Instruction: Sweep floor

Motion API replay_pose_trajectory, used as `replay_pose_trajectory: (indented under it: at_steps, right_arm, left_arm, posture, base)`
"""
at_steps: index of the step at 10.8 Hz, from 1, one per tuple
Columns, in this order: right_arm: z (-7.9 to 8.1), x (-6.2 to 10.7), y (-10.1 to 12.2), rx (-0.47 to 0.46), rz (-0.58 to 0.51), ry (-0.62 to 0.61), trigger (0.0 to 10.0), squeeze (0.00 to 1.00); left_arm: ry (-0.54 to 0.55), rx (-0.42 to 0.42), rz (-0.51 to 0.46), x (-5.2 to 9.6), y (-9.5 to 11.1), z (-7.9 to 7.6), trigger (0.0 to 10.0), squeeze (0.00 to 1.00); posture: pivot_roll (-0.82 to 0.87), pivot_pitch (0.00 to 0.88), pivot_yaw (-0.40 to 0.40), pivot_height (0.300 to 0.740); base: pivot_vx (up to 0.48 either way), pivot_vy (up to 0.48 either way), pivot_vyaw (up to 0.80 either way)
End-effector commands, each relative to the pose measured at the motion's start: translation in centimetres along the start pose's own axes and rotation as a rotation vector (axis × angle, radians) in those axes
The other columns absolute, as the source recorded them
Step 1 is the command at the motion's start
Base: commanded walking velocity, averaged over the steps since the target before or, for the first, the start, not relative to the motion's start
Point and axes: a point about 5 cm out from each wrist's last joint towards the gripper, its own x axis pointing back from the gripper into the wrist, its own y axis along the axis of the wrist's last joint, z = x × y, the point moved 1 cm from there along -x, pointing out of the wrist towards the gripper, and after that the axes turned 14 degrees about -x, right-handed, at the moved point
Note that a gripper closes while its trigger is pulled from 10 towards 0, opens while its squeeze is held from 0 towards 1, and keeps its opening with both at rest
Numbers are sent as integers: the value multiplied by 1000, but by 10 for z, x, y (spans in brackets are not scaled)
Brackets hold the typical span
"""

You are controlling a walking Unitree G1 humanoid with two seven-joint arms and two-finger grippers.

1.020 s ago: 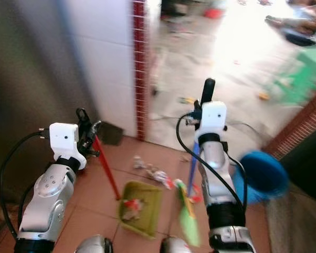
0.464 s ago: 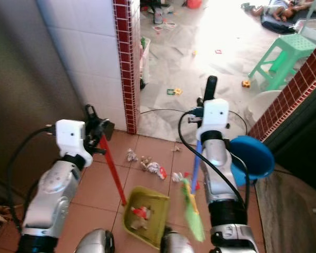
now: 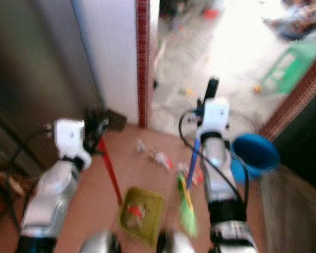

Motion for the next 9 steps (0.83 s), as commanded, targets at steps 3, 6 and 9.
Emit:
replay_pose_trajectory:
  at_steps: [3,6,9]
  right_arm:
    - [-1,-3,8,15,-29,0,10000,0]
    - [-4,-3,8,25,-24,-10,10000,0]
    - [-9,-4,8,43,-19,-25,10000,0]
  left_arm:
    - [-6,25,-47,-3,11,-2,10000,0]
    - [80,28,-63,-8,13,11,10000,0]
    - [99,43,-77,-13,15,18,10000,0]
  posture:
    - [-18,0,-34,740]
    - [-23,0,-37,740]
    - [-30,0,-41,740]
  base:
    - [-211,0,0]
    - [0,0,0]
    - [0,0,0]
